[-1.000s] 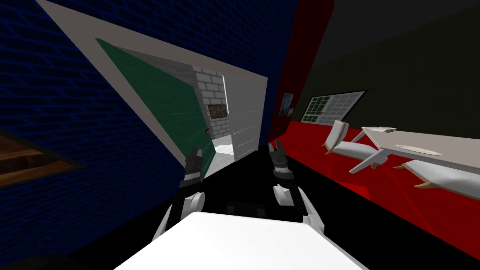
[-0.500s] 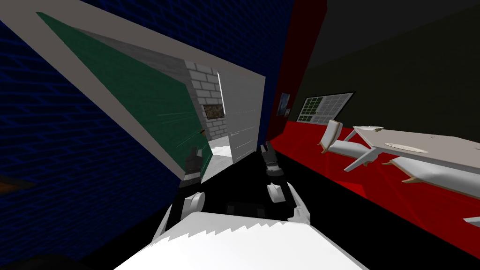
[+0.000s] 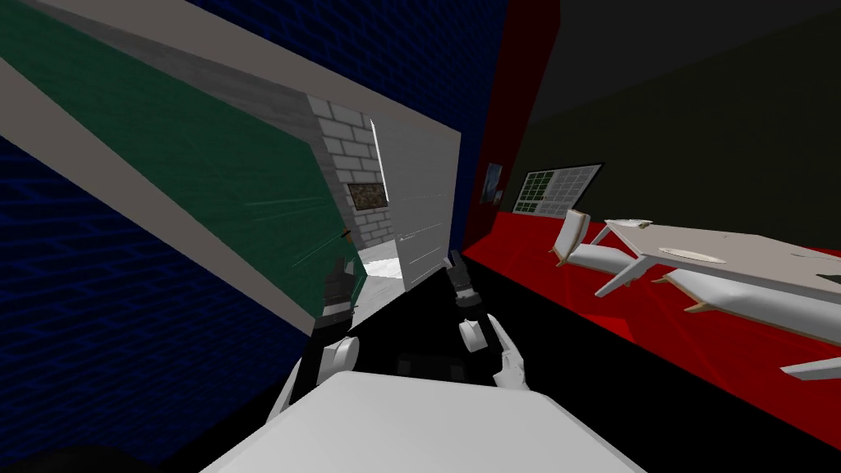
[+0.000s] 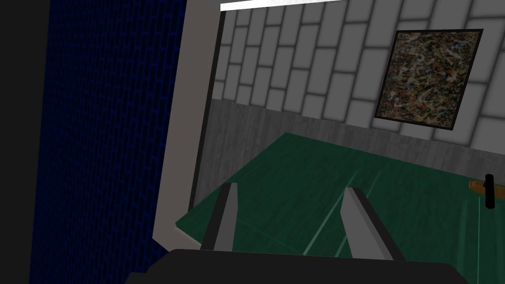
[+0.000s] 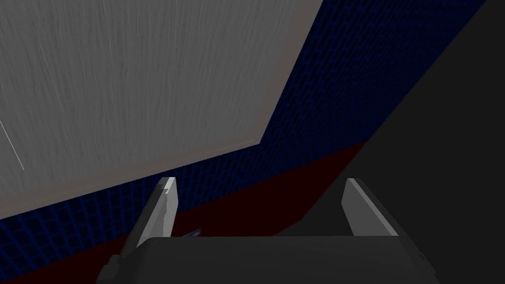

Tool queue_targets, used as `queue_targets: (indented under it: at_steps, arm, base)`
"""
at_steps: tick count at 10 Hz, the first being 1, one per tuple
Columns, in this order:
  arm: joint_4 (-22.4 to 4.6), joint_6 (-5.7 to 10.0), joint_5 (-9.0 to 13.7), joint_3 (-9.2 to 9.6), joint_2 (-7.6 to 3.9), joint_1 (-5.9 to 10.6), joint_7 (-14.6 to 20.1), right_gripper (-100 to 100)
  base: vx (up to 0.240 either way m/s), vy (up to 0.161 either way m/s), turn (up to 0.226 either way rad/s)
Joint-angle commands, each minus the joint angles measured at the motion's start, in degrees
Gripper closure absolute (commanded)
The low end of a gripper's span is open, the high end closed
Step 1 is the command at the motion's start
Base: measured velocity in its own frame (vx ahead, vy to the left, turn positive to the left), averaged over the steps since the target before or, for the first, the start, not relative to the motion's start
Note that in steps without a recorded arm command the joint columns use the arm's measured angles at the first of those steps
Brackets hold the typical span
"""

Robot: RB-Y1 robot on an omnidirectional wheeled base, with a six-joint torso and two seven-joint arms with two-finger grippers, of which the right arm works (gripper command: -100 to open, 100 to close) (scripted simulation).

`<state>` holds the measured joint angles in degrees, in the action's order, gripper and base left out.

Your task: Push the door open

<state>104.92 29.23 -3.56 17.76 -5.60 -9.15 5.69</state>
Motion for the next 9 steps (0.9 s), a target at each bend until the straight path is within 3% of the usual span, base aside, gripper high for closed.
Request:
queue_targets:
  at_steps: [1,4,5,7,9]
  arm:
    - [-1.29,-0.94,0.01,2.04,0.04,1.05,0.46,-100]
    - [-4.14,-1.56,0.30,4.50,-0.26,2.96,1.33,-100]
    - [-6.04,-1.98,0.49,6.15,-0.46,4.24,1.91,-100]
    - [-6.99,-2.19,0.58,6.97,-0.55,4.88,2.20,-100]
    - [-9.83,-2.82,0.86,9.44,-0.79,6.80,3.08,-100]
  base:
    - [0.137,0.034,-0.087]
    - [0.111,0.030,-0.062]
    - [0.132,0.012,-0.123]
    - [0.087,0.016,-0.041]
    - [0.114,0.034,-0.109]
